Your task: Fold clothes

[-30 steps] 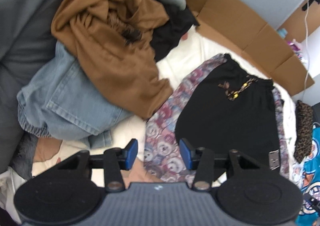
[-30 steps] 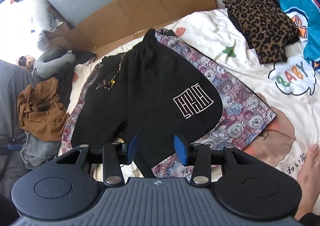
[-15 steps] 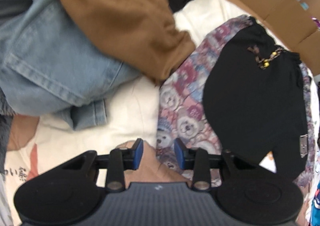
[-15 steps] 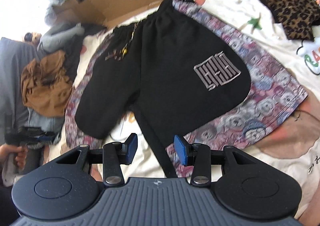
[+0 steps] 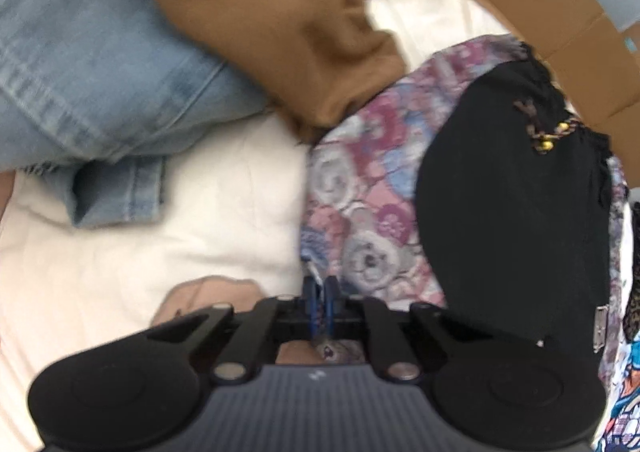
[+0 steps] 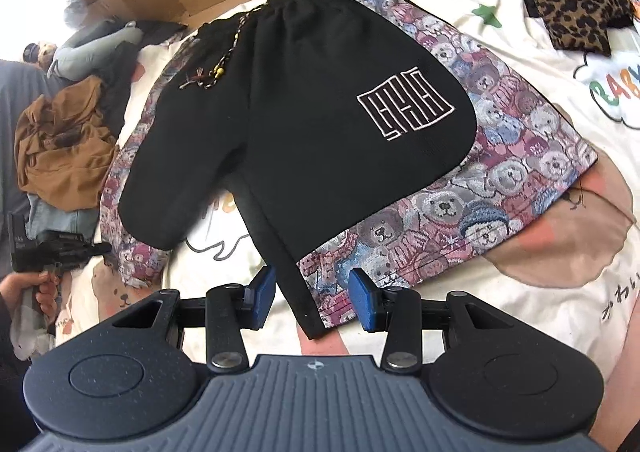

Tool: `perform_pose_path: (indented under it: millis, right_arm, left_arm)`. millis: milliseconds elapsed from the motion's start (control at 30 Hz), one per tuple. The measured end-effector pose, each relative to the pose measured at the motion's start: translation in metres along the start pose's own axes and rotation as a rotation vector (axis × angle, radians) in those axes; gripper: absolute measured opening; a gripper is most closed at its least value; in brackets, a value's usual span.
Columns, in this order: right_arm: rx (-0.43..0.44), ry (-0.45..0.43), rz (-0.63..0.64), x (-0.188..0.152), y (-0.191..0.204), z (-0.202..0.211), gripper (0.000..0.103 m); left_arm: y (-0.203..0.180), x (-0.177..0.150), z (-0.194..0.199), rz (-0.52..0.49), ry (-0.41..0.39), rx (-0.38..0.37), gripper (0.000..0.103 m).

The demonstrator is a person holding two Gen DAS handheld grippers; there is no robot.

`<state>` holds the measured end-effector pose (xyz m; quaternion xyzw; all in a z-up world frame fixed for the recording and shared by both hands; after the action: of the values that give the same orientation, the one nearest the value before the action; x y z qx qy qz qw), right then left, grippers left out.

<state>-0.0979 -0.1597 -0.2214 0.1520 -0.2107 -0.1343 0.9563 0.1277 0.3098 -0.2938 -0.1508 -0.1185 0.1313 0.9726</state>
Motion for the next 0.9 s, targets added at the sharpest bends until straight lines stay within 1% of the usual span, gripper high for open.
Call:
perform_pose_path:
  millis: [67, 200, 333, 567, 633, 667, 767, 833, 900]
  right_arm:
    - [0.001, -0.005, -0.001, 0.001, 0.0, -0.001, 0.048]
    - [0.005, -0.008, -0.002, 0.001, 0.001, -0.001, 0.048]
    - [0.004, -0.006, 0.009, -0.001, 0.002, 0.001, 0.048]
    - [-0.02, -0.009, -0.012, -0.001, -0.008, 0.004, 0.048]
    - [-0.023, -0.012, -0.021, -0.001, -0.01, 0.005, 0.048]
    - [-0.024, -0.013, -0.024, 0.0, -0.01, 0.005, 0.048]
    - [-0.021, -0.016, -0.025, 0.001, -0.01, 0.005, 0.048]
    - [-0.017, -0.018, -0.025, 0.001, -0.009, 0.005, 0.048]
    - [-0.012, -0.02, -0.026, 0.001, -0.008, 0.005, 0.048]
  left_arm:
    - [-0.01, -0.002, 0.011, -0.028, -0.022, -0.041, 0.003]
    - [-0.03, -0.005, 0.027, -0.067, -0.032, -0.12, 0.003]
    - [-0.053, -0.01, 0.027, -0.116, -0.022, -0.162, 0.004]
    - [-0.089, -0.021, -0.008, -0.141, 0.024, -0.174, 0.006]
    - [-0.097, -0.025, -0.018, -0.162, 0.047, -0.166, 0.007]
    - [-0.1, -0.027, -0.022, -0.172, 0.059, -0.16, 0.01]
    - [-0.108, -0.032, -0.033, -0.201, 0.088, -0.135, 0.011]
    - [-0.111, -0.033, -0.031, -0.218, 0.086, -0.137, 0.011]
    - [-0.112, -0.032, -0.019, -0.234, 0.066, -0.164, 0.011]
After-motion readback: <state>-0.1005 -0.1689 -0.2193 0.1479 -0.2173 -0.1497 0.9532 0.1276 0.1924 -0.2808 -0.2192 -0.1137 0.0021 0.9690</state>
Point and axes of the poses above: each gripper's, at about its wrist camera, not at the fingertips, and z roughly against the way its jaws point, y to its left, x to its top, the point moved 1 cm from there along -z, roughly the way its jaws point, and after that the axes turned 7 degrees about z, right-handed, at the moved point
